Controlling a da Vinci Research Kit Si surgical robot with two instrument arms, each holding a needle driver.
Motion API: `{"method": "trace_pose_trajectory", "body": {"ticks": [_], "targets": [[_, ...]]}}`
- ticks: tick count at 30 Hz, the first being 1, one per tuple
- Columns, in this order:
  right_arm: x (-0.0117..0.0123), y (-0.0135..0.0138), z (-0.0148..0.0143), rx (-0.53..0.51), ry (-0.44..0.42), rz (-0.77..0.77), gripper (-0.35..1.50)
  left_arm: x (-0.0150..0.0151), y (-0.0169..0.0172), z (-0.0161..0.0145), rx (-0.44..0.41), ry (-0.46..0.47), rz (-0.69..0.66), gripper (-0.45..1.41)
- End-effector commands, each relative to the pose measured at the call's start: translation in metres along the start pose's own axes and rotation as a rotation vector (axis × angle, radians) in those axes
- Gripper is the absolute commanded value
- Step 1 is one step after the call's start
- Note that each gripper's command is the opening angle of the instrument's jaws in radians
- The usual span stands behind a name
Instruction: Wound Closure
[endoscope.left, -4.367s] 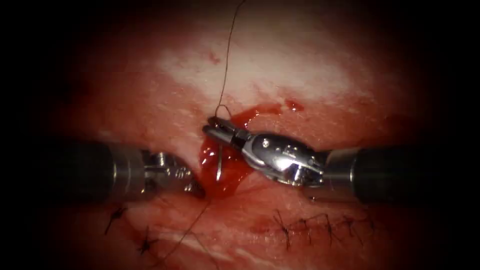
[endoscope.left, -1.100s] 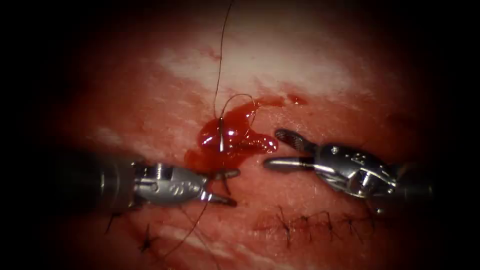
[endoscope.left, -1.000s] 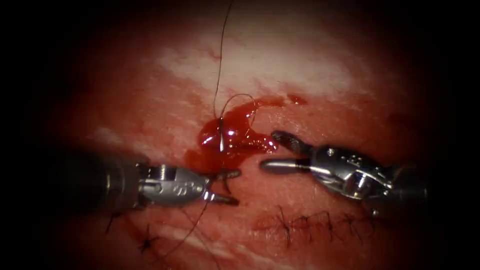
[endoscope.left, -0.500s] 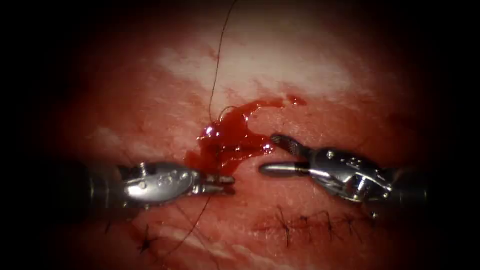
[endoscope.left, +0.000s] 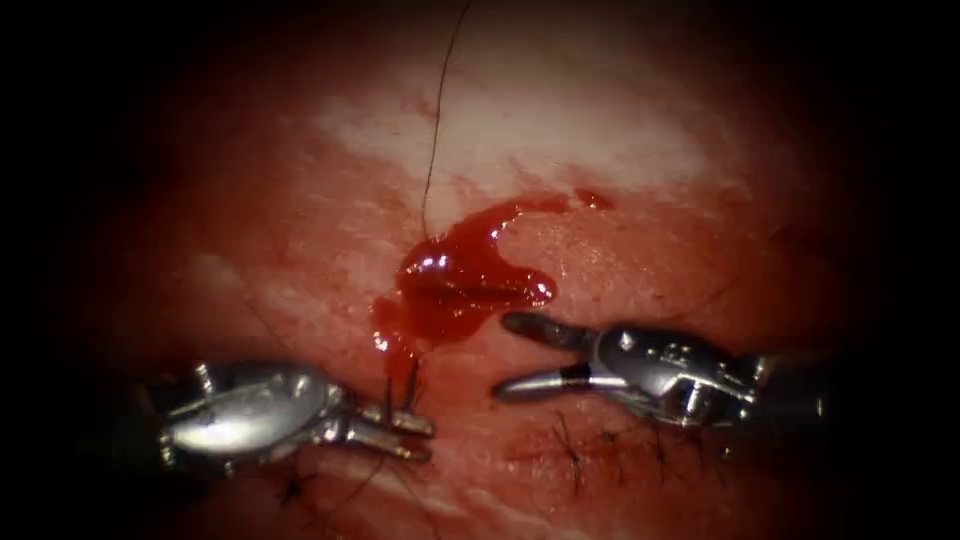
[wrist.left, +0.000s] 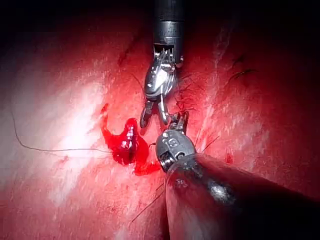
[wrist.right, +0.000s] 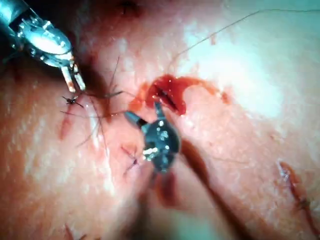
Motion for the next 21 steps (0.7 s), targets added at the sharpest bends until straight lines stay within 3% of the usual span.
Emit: {"method": "trace_pose_trajectory", "body": {"ticks": [1, 12, 21], "targets": [[-0.0009, 0.0001, 0.0014, -0.003, -0.001, -0.002, 0.66, -0.0005, 0.0001, 0.0004, 0.001, -0.002, 0.008, -0.45], [-0.0029, 0.0017, 0.0056, -0.057, -0.042, -0.020, 0.59, 0.0014, 0.0016, -0.0008, 0.034, -0.008, 0.077, -0.45], [-0.0045, 0.0038, 0.0063, -0.153, -0.076, -0.035, 0.61, 0.0038, 0.0041, -0.0014, 0.045, -0.017, 0.149, -0.45]]}}
